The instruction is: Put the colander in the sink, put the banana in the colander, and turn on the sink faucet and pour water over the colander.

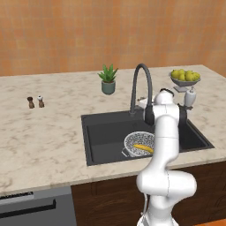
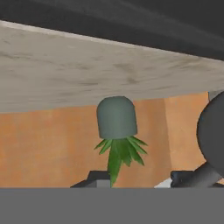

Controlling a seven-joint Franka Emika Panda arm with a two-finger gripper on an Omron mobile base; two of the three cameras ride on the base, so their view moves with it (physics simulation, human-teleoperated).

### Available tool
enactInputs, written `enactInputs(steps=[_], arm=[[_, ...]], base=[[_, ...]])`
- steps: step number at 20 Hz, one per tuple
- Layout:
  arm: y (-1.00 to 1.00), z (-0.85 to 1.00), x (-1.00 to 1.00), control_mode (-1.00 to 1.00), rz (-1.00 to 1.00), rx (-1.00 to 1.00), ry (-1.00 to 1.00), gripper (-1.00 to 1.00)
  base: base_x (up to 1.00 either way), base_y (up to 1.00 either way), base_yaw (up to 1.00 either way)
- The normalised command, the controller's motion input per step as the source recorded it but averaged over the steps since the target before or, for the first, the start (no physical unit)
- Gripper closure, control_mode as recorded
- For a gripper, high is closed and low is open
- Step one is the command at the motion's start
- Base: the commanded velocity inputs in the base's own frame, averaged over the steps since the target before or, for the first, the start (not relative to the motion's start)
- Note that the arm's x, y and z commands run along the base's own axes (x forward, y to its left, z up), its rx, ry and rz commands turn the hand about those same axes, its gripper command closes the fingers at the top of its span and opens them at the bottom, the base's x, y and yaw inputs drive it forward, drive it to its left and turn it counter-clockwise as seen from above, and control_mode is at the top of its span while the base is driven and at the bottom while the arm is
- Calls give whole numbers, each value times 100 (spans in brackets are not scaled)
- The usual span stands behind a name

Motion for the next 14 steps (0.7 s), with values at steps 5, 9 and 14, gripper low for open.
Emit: enactInputs(steps=[5, 9, 14], arm=[[-100, -6, 37, -100, -17, 7, 3, 100], [-95, -3, 32, -100, -15, 3, 4, 100], [-31, 78, -48, -100, -10, 0, -7, 100]], base=[[0, 0, 0], [0, 0, 0], [0, 0, 0]])
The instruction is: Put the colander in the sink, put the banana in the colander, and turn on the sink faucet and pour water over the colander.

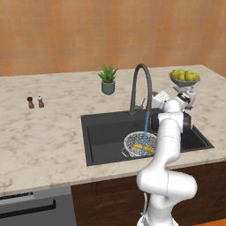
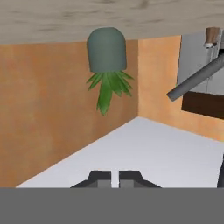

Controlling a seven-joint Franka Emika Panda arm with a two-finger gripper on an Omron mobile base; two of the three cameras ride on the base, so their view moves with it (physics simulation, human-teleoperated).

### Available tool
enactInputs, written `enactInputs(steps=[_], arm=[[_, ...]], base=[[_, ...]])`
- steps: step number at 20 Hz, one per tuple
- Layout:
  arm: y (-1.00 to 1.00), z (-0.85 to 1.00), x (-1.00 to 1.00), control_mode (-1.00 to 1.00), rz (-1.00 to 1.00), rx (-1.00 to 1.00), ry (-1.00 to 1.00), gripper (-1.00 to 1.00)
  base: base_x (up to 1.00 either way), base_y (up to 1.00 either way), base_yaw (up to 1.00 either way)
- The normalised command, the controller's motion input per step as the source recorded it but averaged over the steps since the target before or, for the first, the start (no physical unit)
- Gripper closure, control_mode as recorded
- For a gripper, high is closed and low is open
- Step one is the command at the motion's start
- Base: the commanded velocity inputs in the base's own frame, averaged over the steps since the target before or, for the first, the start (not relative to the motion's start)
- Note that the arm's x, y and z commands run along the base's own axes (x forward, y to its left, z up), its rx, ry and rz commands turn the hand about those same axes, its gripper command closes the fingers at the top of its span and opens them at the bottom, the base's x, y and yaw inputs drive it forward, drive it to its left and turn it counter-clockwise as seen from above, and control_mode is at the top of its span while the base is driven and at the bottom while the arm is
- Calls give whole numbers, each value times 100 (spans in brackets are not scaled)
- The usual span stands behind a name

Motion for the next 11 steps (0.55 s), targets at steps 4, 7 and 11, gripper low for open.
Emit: enactInputs(steps=[4, 7, 11], arm=[[6, 84, -100, -100, -1, -3, -54, 100], [56, -9, -100, -100, 0, -19, -44, 100], [71, -29, -100, -100, -6, -15, 0, 100]], base=[[0, 0, 0], [0, 0, 0], [0, 0, 0]])
